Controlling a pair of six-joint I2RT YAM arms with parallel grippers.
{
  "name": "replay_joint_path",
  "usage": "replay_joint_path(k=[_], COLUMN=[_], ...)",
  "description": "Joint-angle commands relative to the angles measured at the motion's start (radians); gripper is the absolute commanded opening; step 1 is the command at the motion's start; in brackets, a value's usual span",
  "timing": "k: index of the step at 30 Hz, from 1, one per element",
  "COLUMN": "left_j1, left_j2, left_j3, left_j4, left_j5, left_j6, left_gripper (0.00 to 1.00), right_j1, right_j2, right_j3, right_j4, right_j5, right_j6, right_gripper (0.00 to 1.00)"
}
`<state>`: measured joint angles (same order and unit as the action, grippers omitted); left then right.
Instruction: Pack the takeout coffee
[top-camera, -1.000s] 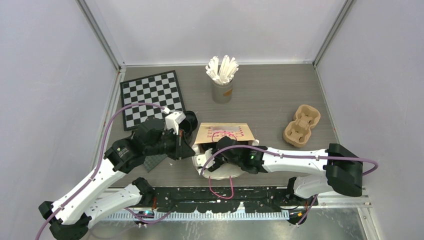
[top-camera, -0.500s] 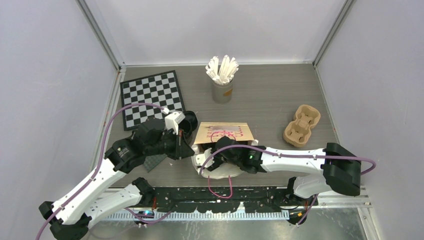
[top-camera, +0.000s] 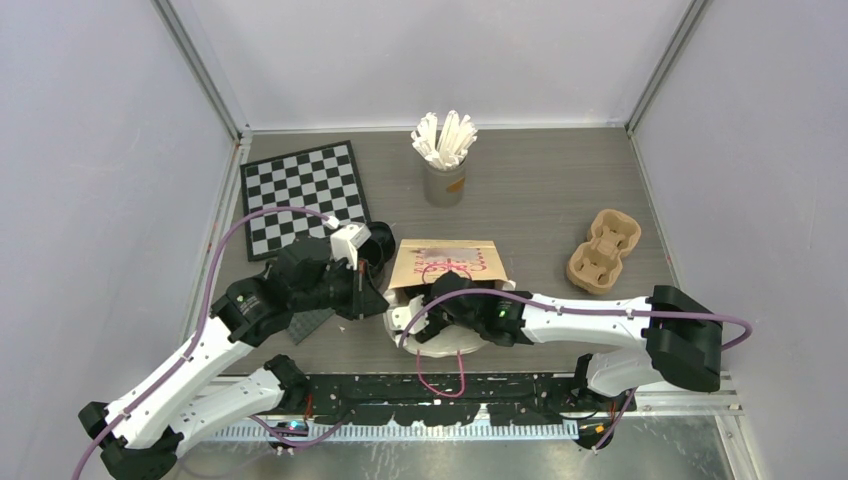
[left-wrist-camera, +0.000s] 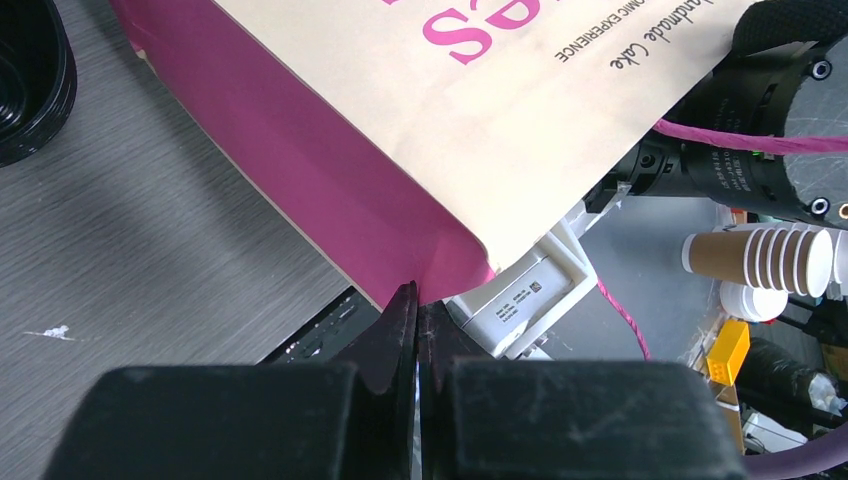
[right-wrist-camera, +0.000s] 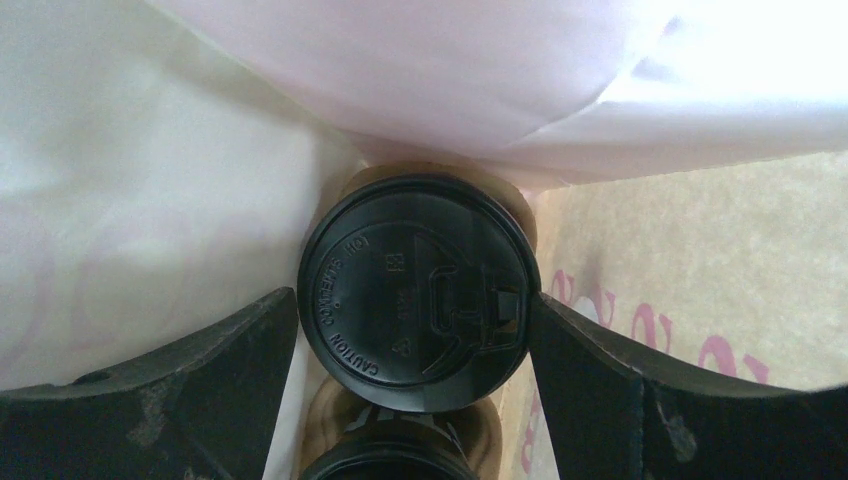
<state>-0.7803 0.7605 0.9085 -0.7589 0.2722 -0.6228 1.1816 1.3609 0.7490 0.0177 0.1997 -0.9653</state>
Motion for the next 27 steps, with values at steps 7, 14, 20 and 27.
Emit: replay_joint_path(k=[7, 14, 20, 27], left_j1=[-0.016, -0.016, -0.016, -0.016], left_j2=[-0.024, -0.015, -0.014, -0.015], left_j3=[0.020, 0.021, 0.020, 0.016], left_j4=[0.088, 0.093, 0.095, 0.096], left_j5=[0.107, 0.108, 0.110, 0.109], left_j6=[-0.028, -0.026, -0.026, -0.028], left_gripper=[0.00, 0.00, 0.00, 0.00], right_j1=[-0.022, -0.019, -0.019, -0.018], right_j2=[-0.045, -0.066, -0.070, -0.061], right_j3=[0.037, 0.063, 0.078, 0.101], right_j4=[-0.136, -0.179, -0.186, -0.164], right_j5=[0.004, -0.030, -0.033, -0.027], right_j6=[0.022, 0.021, 0.032, 0.048], right_gripper=[0.90, 0.90, 0.90, 0.90])
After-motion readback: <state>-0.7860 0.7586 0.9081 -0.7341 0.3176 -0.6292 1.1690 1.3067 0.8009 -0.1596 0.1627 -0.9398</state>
